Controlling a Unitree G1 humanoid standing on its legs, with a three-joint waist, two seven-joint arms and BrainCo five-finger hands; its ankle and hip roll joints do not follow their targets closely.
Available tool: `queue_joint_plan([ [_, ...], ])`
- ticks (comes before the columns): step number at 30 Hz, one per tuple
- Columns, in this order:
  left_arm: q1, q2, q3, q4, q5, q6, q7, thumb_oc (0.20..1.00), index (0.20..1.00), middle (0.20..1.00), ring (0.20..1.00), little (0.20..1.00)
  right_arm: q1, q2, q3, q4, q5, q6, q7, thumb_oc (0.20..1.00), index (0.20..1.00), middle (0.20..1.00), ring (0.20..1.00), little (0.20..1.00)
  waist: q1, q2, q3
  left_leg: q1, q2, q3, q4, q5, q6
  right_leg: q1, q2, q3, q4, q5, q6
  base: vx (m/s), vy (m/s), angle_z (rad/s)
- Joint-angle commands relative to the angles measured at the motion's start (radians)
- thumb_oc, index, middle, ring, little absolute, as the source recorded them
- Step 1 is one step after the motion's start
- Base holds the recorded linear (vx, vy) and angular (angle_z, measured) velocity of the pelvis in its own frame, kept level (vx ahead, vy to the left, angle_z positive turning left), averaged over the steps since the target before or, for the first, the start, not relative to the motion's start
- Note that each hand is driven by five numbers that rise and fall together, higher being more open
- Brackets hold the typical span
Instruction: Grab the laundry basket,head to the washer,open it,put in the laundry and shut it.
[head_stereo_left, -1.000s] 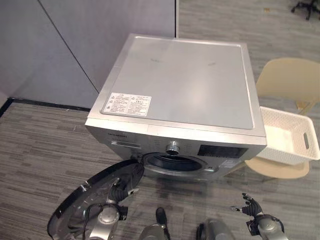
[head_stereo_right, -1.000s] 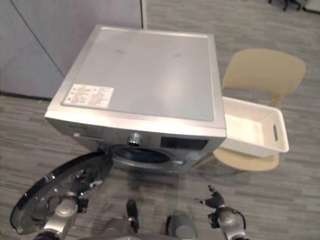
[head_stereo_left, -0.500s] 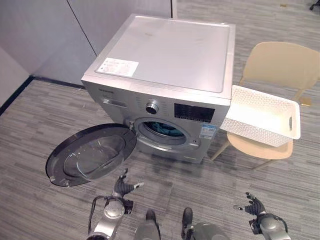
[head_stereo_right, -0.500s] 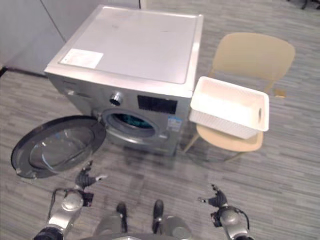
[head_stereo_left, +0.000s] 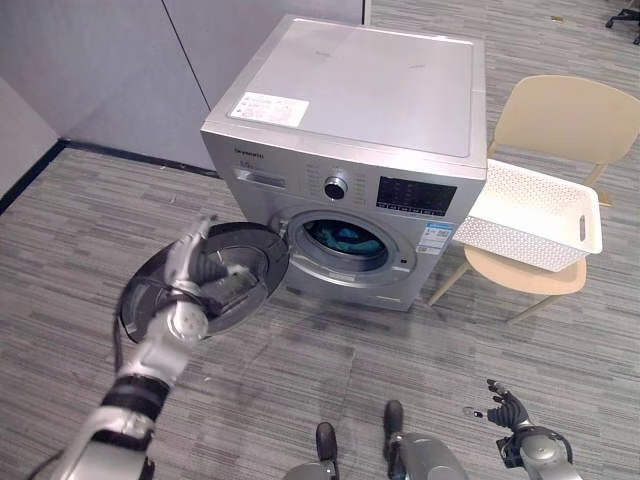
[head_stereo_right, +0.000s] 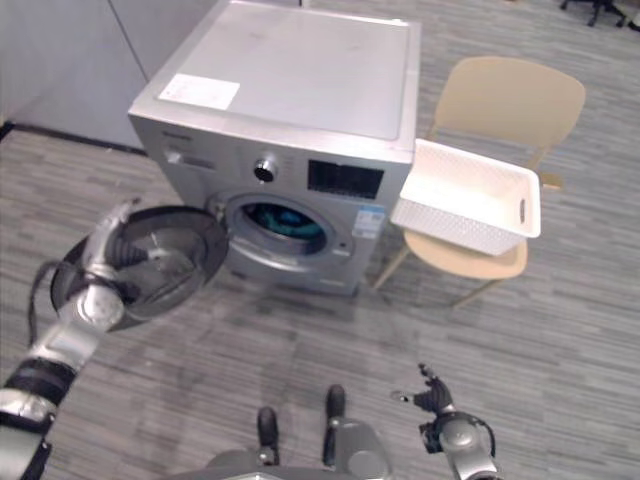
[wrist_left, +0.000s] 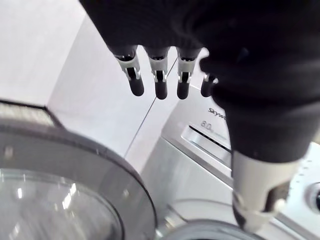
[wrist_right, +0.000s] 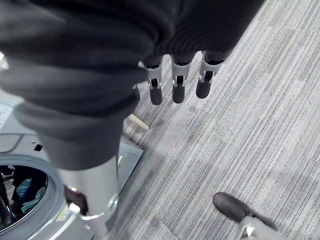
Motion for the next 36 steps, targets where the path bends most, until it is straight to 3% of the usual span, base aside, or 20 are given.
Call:
queue_joint_plan([
  [1,-0.136,0.076,-0.026,0.14,0.072,0.011,0.026,1.0,1.0,1.0,1.0,1.0,0.007,-0.027,0.015,-0.031,-0.006,-0.021,0.011,1.0,1.0,1.0,1.0,1.0,-0.023,-0.035,-0.041,-0.033,-0.019,-0.003,-0.002,-0.045,-0.046,0.079,-0.024,0.035,-0.041,-0.07,0.12,0.0,0.059,-0.19],
  [3,-0.252,0.142,-0.078,0.29,0.079,0.023,0.009,1.0,1.0,1.0,1.0,1.0,0.001,-0.043,0.036,-0.037,-0.005,-0.022,0.021,1.0,1.0,1.0,1.0,1.0,-0.032,-0.043,-0.026,-0.062,-0.018,0.005,-0.005,-0.037,-0.045,0.046,-0.03,0.041,-0.043,-0.054,0.129,-0.04,0.071,-0.11],
  [8,-0.409,0.194,-0.155,0.481,0.056,0.028,-0.006,1.0,1.0,1.0,1.0,1.0,-0.031,-0.049,0.074,-0.028,0.007,-0.028,0.022,1.0,1.0,1.0,1.0,1.0,-0.033,-0.067,0.013,-0.131,-0.009,0.006,0.0,-0.016,-0.046,-0.011,-0.034,0.045,-0.045,-0.027,0.136,-0.08,0.052,-0.02],
  [10,-0.469,0.239,-0.184,0.557,0.067,0.033,-0.013,1.0,1.0,1.0,1.0,1.0,-0.042,-0.049,0.101,-0.038,0.021,-0.033,0.025,1.0,1.0,1.0,1.0,1.0,-0.033,-0.093,0.043,-0.174,0.005,0.007,0.003,-0.003,-0.049,-0.048,-0.033,0.041,-0.05,-0.004,0.141,-0.03,0.02,-0.03],
  [16,-0.537,0.315,-0.214,0.619,0.057,0.034,-0.016,1.0,1.0,1.0,1.0,1.0,-0.063,-0.047,0.133,-0.073,0.054,-0.054,0.026,1.0,1.0,1.0,1.0,1.0,-0.031,-0.138,0.083,-0.25,0.036,0.01,-0.002,0.028,-0.063,-0.098,-0.033,0.026,-0.067,0.035,0.152,-0.01,0.011,0.0],
  [21,-0.469,0.309,-0.16,0.638,0.029,0.031,-0.035,1.0,1.0,1.0,1.0,1.0,-0.074,-0.036,0.145,-0.078,0.058,-0.054,0.026,1.0,1.0,1.0,1.0,1.0,-0.02,-0.153,0.097,-0.267,0.04,0.009,-0.002,0.03,-0.066,-0.106,-0.032,0.016,-0.077,0.042,0.155,0.02,0.013,0.07],
  [25,-0.331,0.217,-0.06,0.596,-0.05,0.017,-0.042,1.0,1.0,1.0,1.0,1.0,-0.093,-0.016,0.154,-0.066,0.047,-0.05,0.023,1.0,1.0,1.0,1.0,1.0,-0.001,-0.155,0.096,-0.253,0.036,0.012,0.001,0.018,-0.064,-0.091,-0.038,0.005,-0.075,0.038,0.155,0.03,0.008,0.0],
  [27,-0.201,0.123,0.013,0.49,-0.106,-0.001,-0.03,1.0,1.0,1.0,1.0,1.0,-0.093,-0.007,0.143,-0.068,0.036,-0.048,0.013,1.0,1.0,1.0,1.0,1.0,0.015,-0.149,0.095,-0.24,0.03,0.012,0.002,0.007,-0.06,-0.081,-0.044,0.0,-0.07,0.032,0.152,0.01,0.037,0.04],
  [28,-0.06,0.002,0.081,0.317,-0.203,-0.021,-0.022,1.0,1.0,1.0,1.0,1.0,-0.09,0.003,0.123,-0.071,0.029,-0.042,0.004,1.0,1.0,1.0,1.0,1.0,0.028,-0.139,0.098,-0.231,0.023,0.012,0.005,0.002,-0.056,-0.073,-0.048,-0.008,-0.065,0.027,0.147,0.01,0.043,-0.01],
  [29,-0.059,0.002,0.081,0.317,-0.203,-0.021,-0.022,1.0,1.0,1.0,1.0,1.0,-0.09,0.003,0.123,-0.071,0.029,-0.042,0.004,1.0,1.0,1.0,1.0,1.0,0.028,-0.139,0.098,-0.231,0.022,0.012,0.005,0.002,-0.056,-0.074,-0.048,-0.008,-0.065,0.028,0.147,-0.01,0.04,0.04],
  [31,0.102,-0.135,0.113,0.097,-0.266,-0.038,-0.024,1.0,1.0,1.0,1.0,1.0,-0.088,0.015,0.099,-0.078,0.006,-0.03,-0.012,1.0,1.0,1.0,1.0,1.0,0.044,-0.127,0.105,-0.221,0.012,0.01,0.006,-0.005,-0.05,-0.064,-0.052,-0.017,-0.059,0.019,0.142,0.0,0.014,0.04],
  [34,0.283,-0.333,0.033,-0.221,-0.367,-0.056,-0.124,1.0,1.0,1.0,1.0,1.0,-0.109,0.041,0.068,-0.07,-0.015,0.0,-0.019,1.0,1.0,1.0,1.0,1.0,0.064,-0.105,0.12,-0.199,-0.003,0.005,0.009,-0.014,-0.041,-0.048,-0.061,-0.025,-0.042,0.004,0.136,0.0,0.011,0.08],
  [36,0.3,-0.359,0.011,-0.268,-0.405,-0.06,-0.139,1.0,1.0,1.0,1.0,1.0,-0.112,0.046,0.069,-0.075,-0.014,0.004,-0.021,1.0,1.0,1.0,1.0,1.0,0.065,-0.101,0.12,-0.199,-0.006,0.003,0.007,-0.011,-0.04,-0.048,-0.063,-0.026,-0.04,0.004,0.135,-0.01,-0.002,0.14],
])
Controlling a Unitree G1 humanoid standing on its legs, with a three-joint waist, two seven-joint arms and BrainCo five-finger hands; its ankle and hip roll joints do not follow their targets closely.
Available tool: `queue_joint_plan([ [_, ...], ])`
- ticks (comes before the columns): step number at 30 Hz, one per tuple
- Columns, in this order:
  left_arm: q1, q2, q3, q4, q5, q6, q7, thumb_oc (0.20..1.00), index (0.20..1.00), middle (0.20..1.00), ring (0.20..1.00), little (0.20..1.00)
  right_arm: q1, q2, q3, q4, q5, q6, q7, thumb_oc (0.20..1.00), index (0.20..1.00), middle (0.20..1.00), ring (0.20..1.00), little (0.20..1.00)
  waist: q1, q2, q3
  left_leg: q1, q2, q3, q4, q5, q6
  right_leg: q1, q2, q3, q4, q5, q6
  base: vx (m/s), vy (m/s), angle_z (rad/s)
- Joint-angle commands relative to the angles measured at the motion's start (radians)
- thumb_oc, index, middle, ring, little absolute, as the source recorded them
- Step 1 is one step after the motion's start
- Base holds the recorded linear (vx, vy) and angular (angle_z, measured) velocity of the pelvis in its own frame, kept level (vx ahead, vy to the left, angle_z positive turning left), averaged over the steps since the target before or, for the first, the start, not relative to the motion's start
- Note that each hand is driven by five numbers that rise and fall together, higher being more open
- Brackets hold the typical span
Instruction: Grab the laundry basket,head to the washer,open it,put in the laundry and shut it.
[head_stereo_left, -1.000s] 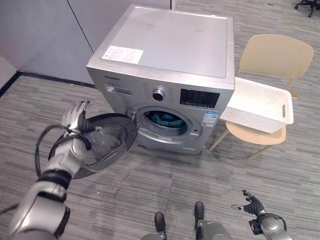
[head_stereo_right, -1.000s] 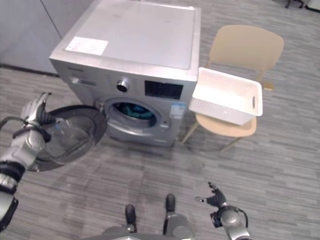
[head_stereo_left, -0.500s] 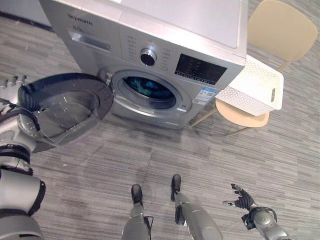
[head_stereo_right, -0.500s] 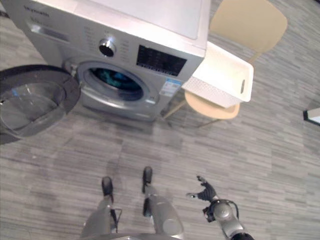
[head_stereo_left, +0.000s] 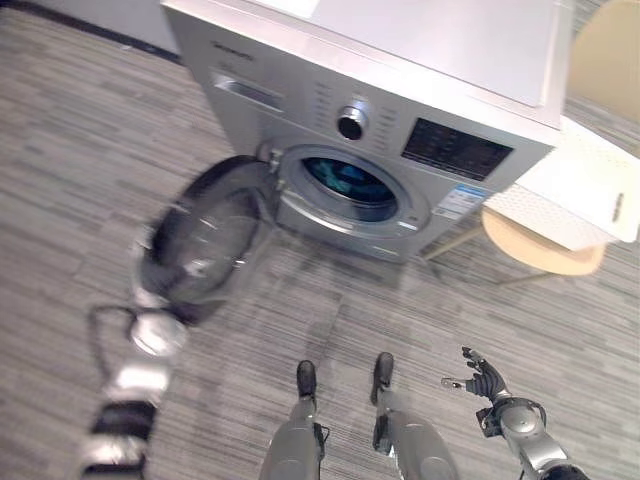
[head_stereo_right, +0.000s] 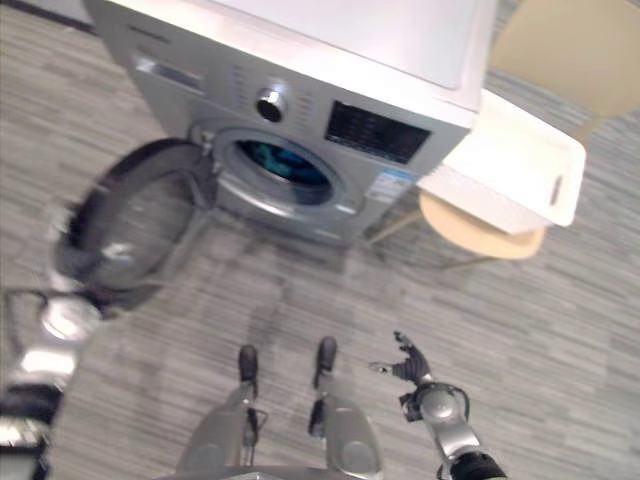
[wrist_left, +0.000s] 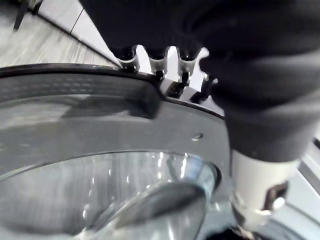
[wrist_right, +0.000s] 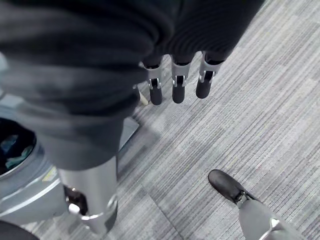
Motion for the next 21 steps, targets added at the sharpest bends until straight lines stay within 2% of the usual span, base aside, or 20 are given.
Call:
queue_joint_plan([
  [1,-0.044,-0.117,-0.184,0.066,-0.105,-0.029,-0.151,1.0,1.0,1.0,1.0,1.0,-0.019,0.016,0.021,-0.008,-0.012,0.007,-0.013,1.0,1.0,1.0,1.0,1.0,-0.044,-0.001,-0.008,-0.044,-0.008,-0.002,0.007,-0.036,0.0,-0.001,-0.076,-0.014,0.155,-0.13,0.13,-0.01,-0.03,0.11],
  [3,-0.079,-0.145,-0.245,0.008,-0.164,-0.031,-0.167,1.0,1.0,1.0,1.0,1.0,-0.021,0.024,0.031,-0.017,-0.004,0.01,-0.018,1.0,1.0,1.0,1.0,1.0,-0.049,0.001,-0.004,-0.039,-0.008,0.002,0.004,-0.036,-0.002,0.0,-0.078,-0.015,0.16,-0.134,0.13,-0.01,-0.044,0.06],
  [5,-0.154,-0.163,-0.291,0.005,-0.157,-0.029,-0.155,1.0,1.0,1.0,1.0,1.0,-0.024,0.026,0.041,-0.023,0.006,0.01,-0.022,1.0,1.0,1.0,1.0,1.0,-0.057,0.0,-0.005,-0.043,-0.008,0.009,0.002,-0.034,-0.003,-0.007,-0.08,-0.012,0.16,-0.134,0.129,-0.01,-0.039,-0.04],
  [8,-0.365,-0.197,-0.336,0.118,-0.108,-0.029,-0.081,1.0,1.0,1.0,1.0,1.0,-0.023,0.019,0.064,-0.031,0.007,0.006,-0.027,1.0,1.0,1.0,1.0,1.0,-0.082,-0.006,-0.006,-0.043,-0.005,0.027,0.002,-0.035,-0.004,-0.018,-0.081,0.002,0.155,-0.13,0.13,-0.02,-0.015,-0.12],
  [10,-0.528,-0.174,-0.34,0.283,-0.06,-0.015,-0.018,1.0,1.0,1.0,1.0,1.0,-0.023,-0.004,0.08,-0.041,-0.001,0.004,-0.029,1.0,1.0,1.0,1.0,1.0,-0.108,-0.008,-0.014,-0.045,-0.002,0.045,0.0,-0.036,-0.003,-0.03,-0.078,0.018,0.147,-0.122,0.132,-0.02,0.019,-0.32],
  [12,-0.696,-0.097,-0.347,0.514,-0.01,0.012,0.03,1.0,1.0,1.0,1.0,1.0,-0.02,-0.033,0.096,-0.052,-0.005,-0.002,-0.029,1.0,1.0,1.0,1.0,1.0,-0.139,-0.009,-0.023,-0.045,0.005,0.064,-0.001,-0.036,-0.003,-0.044,-0.074,0.035,0.141,-0.112,0.136,-0.02,0.001,-0.37],
  [13,-0.8,-0.028,-0.356,0.655,0.023,0.022,0.026,1.0,1.0,1.0,1.0,1.0,-0.016,-0.056,0.102,-0.059,-0.01,-0.01,-0.031,1.0,1.0,1.0,1.0,1.0,-0.16,-0.008,-0.029,-0.046,0.01,0.079,0.0,-0.034,-0.005,-0.051,-0.07,0.045,0.137,-0.107,0.139,-0.02,-0.017,-0.55],
  [16,-0.807,0.007,-0.341,0.694,0.033,0.022,0.022,1.0,1.0,1.0,1.0,1.0,-0.003,-0.068,0.097,-0.061,-0.01,-0.018,-0.029,1.0,1.0,1.0,1.0,1.0,-0.165,-0.005,-0.035,-0.04,0.013,0.087,0.001,-0.034,-0.007,-0.049,-0.07,0.047,0.134,-0.109,0.139,0.0,-0.031,-0.51],
  [19,-0.696,-0.001,-0.296,0.639,0.022,0.014,0.015,1.0,1.0,1.0,1.0,1.0,0.016,-0.06,0.076,-0.039,-0.008,-0.019,-0.028,1.0,1.0,1.0,1.0,1.0,-0.158,0.004,-0.05,-0.028,0.01,0.087,0.003,-0.037,-0.006,-0.039,-0.071,0.043,0.135,-0.119,0.131,0.01,-0.039,-0.25],
  [21,-0.553,-0.026,-0.247,0.578,0.014,0.005,0.008,1.0,1.0,1.0,1.0,1.0,0.026,-0.043,0.054,-0.014,-0.007,-0.015,-0.03,1.0,1.0,1.0,1.0,1.0,-0.146,0.012,-0.059,-0.014,0.006,0.081,0.007,-0.04,-0.005,-0.021,-0.07,0.036,0.137,-0.13,0.124,0.02,-0.045,-0.08],
])
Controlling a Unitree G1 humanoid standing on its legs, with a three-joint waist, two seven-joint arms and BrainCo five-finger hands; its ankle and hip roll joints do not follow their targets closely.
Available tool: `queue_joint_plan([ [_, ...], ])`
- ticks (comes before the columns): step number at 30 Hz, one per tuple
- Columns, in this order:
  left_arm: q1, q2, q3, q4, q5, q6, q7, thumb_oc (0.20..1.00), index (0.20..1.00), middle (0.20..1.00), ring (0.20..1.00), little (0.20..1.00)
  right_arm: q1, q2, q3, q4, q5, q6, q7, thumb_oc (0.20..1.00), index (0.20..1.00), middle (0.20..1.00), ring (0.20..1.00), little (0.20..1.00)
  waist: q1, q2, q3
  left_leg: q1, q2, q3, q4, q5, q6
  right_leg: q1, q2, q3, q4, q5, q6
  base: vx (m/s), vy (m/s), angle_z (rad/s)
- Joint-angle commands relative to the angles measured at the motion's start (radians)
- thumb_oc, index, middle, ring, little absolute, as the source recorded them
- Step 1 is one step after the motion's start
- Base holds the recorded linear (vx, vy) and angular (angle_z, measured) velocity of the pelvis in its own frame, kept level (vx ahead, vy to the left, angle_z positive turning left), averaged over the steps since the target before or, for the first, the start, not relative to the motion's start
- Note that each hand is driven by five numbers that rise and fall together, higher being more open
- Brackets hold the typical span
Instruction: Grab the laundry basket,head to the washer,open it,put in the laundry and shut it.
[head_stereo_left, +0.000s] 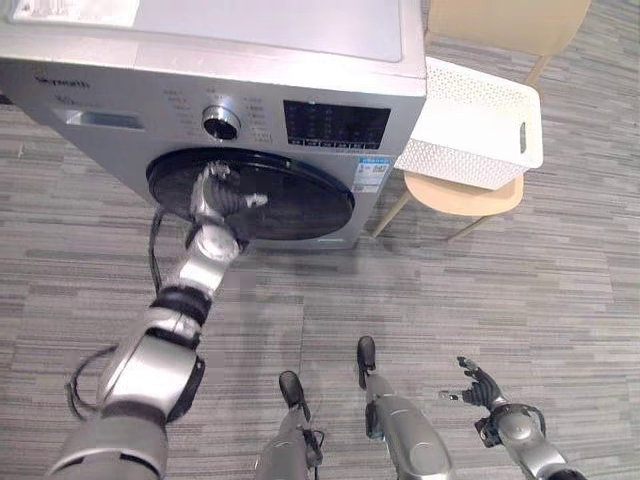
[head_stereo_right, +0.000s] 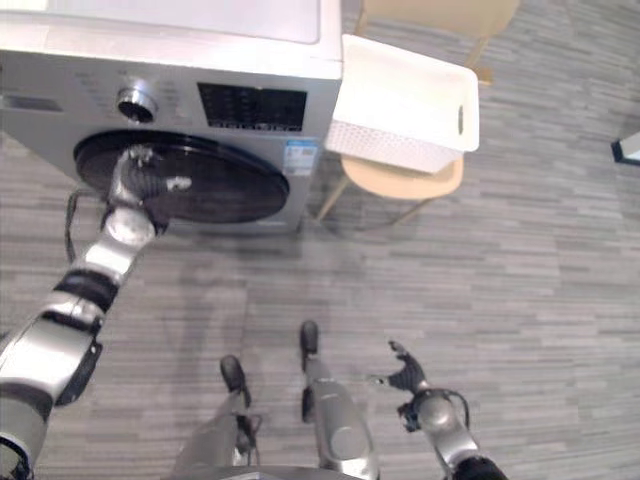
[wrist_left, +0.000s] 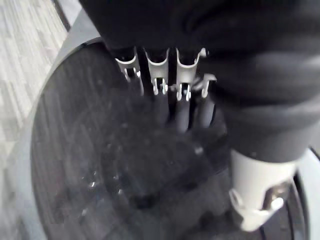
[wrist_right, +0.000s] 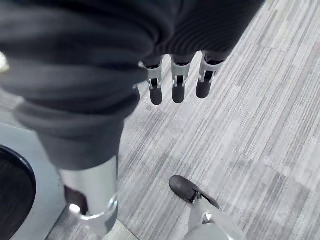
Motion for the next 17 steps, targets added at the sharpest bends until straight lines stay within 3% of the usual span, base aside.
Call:
queue_joint_plan([
  [1,0.179,-0.078,0.044,-0.067,0.03,-0.063,-0.009,1.0,1.0,1.0,1.0,1.0,-0.003,0.022,-0.061,0.032,-0.007,-0.029,-0.021,1.0,1.0,1.0,1.0,1.0,0.046,0.024,-0.058,-0.038,-0.03,-0.041,0.008,-0.062,-0.03,0.029,-0.097,-0.026,0.14,-0.187,0.087,0.03,-0.053,0.11],
  [3,0.37,-0.104,0.088,-0.184,0.014,-0.073,-0.047,1.0,1.0,1.0,1.0,1.0,0.005,0.035,-0.093,0.042,-0.013,-0.022,-0.021,1.0,1.0,1.0,1.0,1.0,0.065,0.034,-0.072,-0.015,-0.035,-0.048,0.008,-0.067,-0.029,0.059,-0.095,-0.033,0.142,-0.201,0.082,0.04,-0.043,0.2],
  [4,0.371,-0.103,0.088,-0.185,0.014,-0.072,-0.047,1.0,1.0,1.0,1.0,1.0,0.005,0.035,-0.092,0.042,-0.013,-0.021,-0.021,1.0,1.0,1.0,1.0,1.0,0.064,0.034,-0.075,-0.018,-0.035,-0.048,0.007,-0.065,-0.029,0.056,-0.095,-0.033,0.141,-0.199,0.082,0.06,-0.041,0.3],
  [7,0.714,-0.138,0.178,-0.312,-0.039,-0.07,-0.151,1.0,1.0,1.0,1.0,1.0,0.014,0.043,-0.16,0.018,-0.024,-0.014,-0.013,1.0,1.0,1.0,1.0,1.0,0.102,0.059,-0.105,0.046,-0.042,-0.062,0.005,-0.074,-0.025,0.129,-0.089,-0.049,0.146,-0.23,0.073,0.05,-0.059,0.27],
  [12,0.867,-0.153,0.211,-0.313,-0.04,-0.061,-0.212,1.0,1.0,1.0,1.0,1.0,0.02,0.036,-0.185,-0.023,-0.031,-0.015,-0.003,1.0,1.0,1.0,1.0,1.0,0.124,0.076,-0.147,0.087,-0.041,-0.081,0.0,-0.064,-0.028,0.183,-0.079,-0.07,0.149,-0.248,0.064,0.02,-0.054,0.16],
  [17,0.871,-0.175,0.202,-0.263,-0.021,-0.049,-0.219,1.0,1.0,1.0,1.0,1.0,0.019,0.044,-0.182,-0.02,-0.029,-0.015,-0.01,1.0,1.0,1.0,1.0,1.0,0.133,0.083,-0.176,0.114,-0.036,-0.102,-0.006,-0.052,-0.039,0.221,-0.071,-0.101,0.168,-0.276,0.051,-0.02,-0.059,0.2],
])
